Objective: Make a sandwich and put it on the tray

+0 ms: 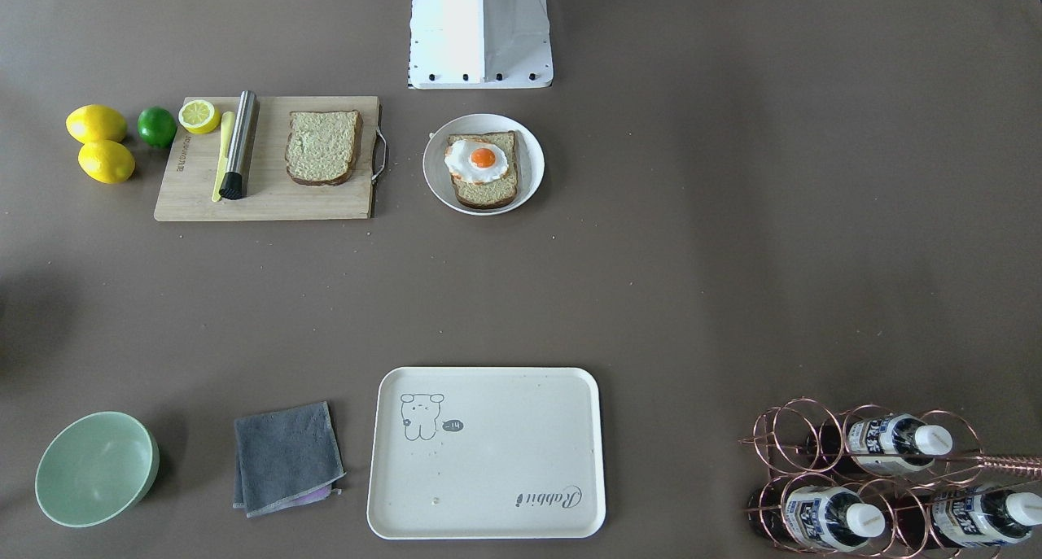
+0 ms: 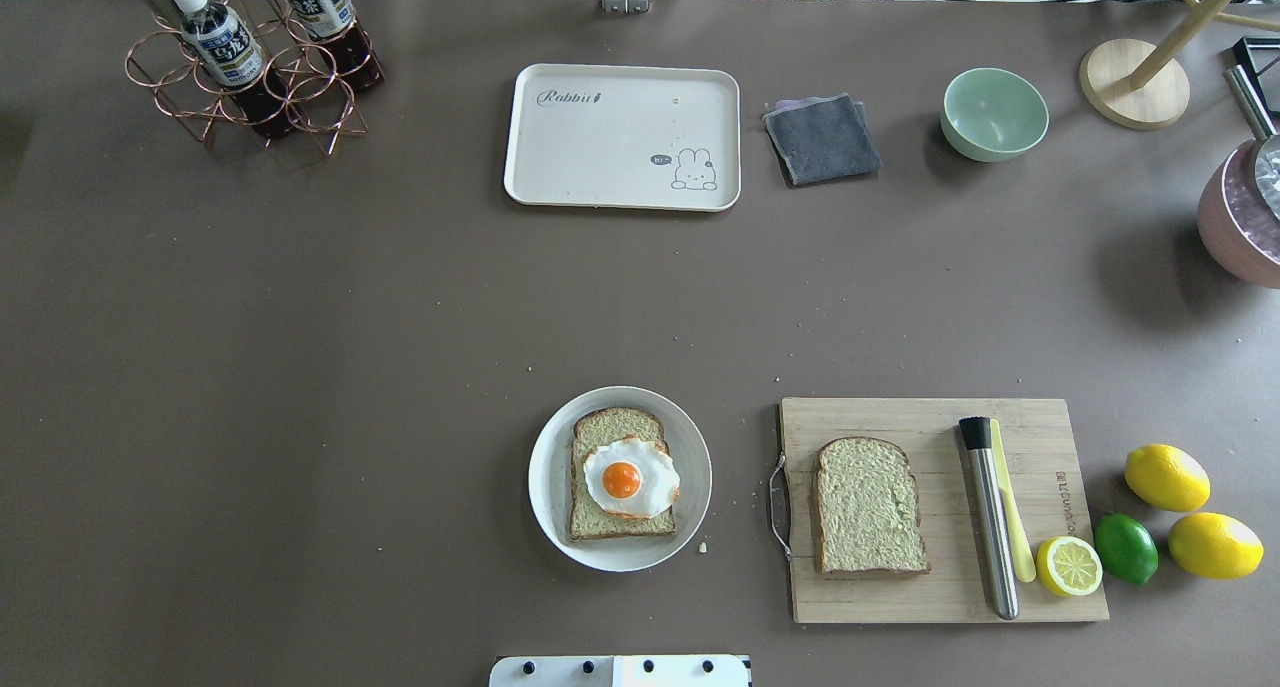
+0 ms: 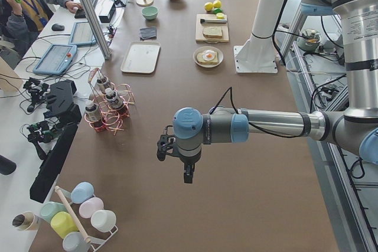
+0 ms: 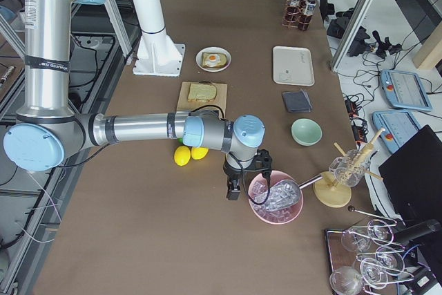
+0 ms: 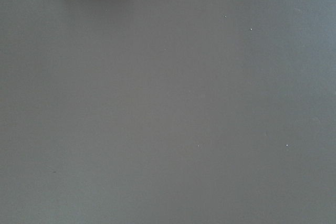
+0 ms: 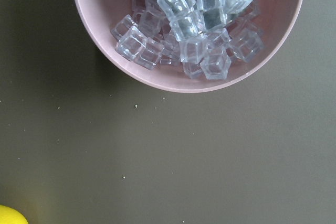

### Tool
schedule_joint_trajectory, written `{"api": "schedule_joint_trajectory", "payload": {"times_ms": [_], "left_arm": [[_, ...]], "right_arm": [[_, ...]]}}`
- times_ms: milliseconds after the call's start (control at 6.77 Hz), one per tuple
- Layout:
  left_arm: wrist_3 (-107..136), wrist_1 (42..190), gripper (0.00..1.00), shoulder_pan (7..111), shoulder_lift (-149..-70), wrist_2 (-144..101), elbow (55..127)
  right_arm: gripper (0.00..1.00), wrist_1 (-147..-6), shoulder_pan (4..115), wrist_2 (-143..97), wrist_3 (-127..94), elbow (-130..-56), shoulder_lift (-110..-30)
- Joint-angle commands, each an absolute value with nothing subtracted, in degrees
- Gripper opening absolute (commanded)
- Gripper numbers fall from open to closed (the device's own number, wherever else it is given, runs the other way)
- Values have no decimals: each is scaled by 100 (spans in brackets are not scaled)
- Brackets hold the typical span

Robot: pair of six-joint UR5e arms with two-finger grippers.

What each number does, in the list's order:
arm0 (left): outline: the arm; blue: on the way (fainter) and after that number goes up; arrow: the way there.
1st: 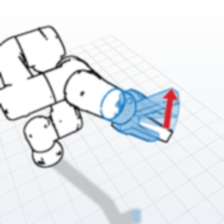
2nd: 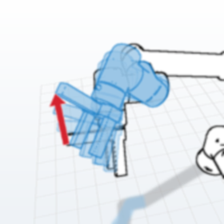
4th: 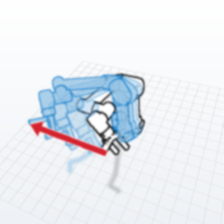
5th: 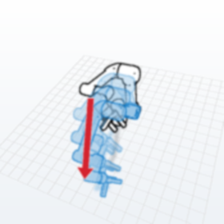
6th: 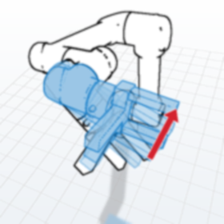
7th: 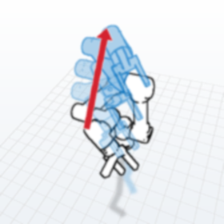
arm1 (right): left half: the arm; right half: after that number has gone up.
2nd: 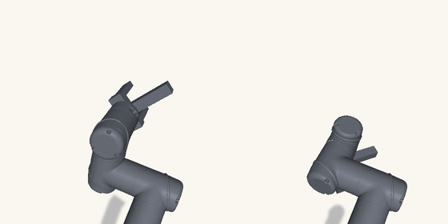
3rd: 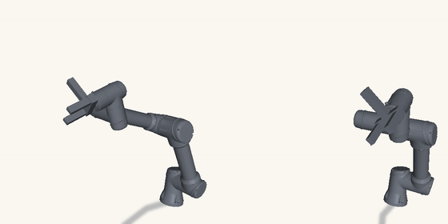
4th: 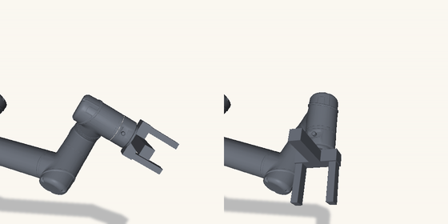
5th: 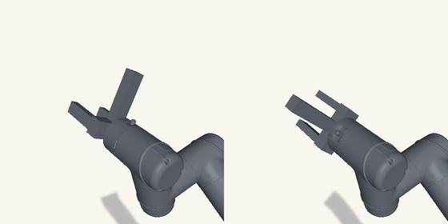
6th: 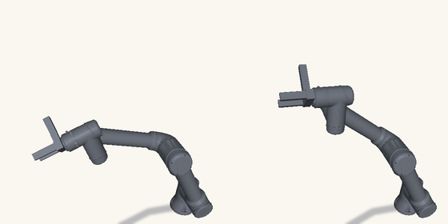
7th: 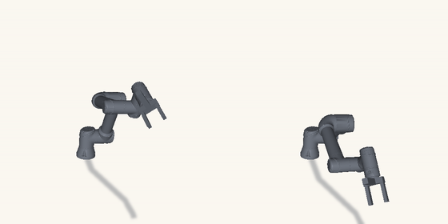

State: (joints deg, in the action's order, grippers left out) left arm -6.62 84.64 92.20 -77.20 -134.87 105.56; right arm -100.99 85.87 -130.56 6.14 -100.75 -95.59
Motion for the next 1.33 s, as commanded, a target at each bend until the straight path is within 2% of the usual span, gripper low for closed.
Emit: {"api": "schedule_joint_trajectory", "payload": {"times_ms": [0,1181], "left_arm": [[-606,8690,98,9220,-7699,-13448,10504],[-1002,8736,98,9220,-7559,-13298,10529]], "right_arm": [[100,-10090,8587,-13026,624,-10116,-9562],[100,-10037,8692,-13069,694,-10195,-9650]]}}
